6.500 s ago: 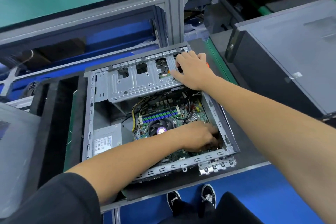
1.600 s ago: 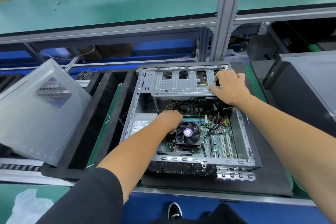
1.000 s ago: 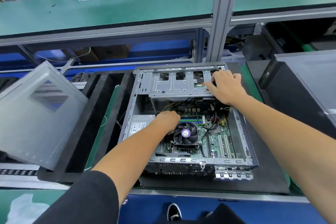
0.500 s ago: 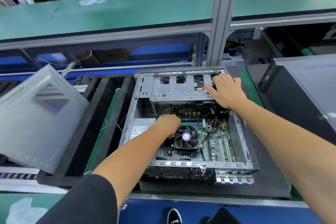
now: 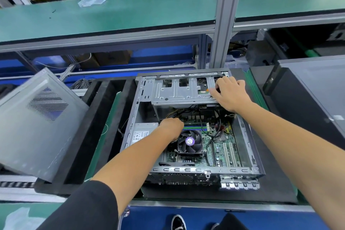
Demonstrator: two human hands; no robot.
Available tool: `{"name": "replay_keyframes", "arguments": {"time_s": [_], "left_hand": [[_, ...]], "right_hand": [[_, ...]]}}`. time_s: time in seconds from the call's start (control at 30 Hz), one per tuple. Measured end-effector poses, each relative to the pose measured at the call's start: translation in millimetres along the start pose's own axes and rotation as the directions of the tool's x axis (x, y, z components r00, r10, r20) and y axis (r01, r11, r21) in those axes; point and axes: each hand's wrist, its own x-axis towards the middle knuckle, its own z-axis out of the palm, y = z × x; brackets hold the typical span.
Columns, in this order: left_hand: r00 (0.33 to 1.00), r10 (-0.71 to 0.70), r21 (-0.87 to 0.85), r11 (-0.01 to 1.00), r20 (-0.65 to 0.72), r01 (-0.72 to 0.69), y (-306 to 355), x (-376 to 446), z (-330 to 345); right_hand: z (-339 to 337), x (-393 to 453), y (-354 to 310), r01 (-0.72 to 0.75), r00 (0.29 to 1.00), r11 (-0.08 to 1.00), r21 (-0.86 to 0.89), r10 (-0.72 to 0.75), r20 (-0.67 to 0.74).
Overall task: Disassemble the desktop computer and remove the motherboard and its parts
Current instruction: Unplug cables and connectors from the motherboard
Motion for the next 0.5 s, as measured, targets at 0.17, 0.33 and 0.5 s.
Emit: {"name": "replay_keyframes", "arguments": {"time_s": [0.17, 0.33, 0.5], "left_hand": [[1.0, -0.027, 0.004, 1.0, -0.003, 0.027, 2.6, -3.5, 0.2], [1.0, -0.025, 0.008, 1.0, 0.002, 0.025, 1.7, -1.6, -1.0], [1.0, -0.008, 0.018, 1.0, 0.004, 0.007, 1.7, -1.5, -0.2]], "right_hand": [[-2.5, -1.7, -1.8, 0.006, 1.0, 1.0, -0.002, -0.006, 0.002], [-3.8, -2.5, -2.2, 0.004, 1.0, 1.0, 0.009, -0.004, 0.01], [-6.8, -3.1, -3.5, 0.001, 1.0, 1.0, 0.009, -0.001, 0.024]]}}
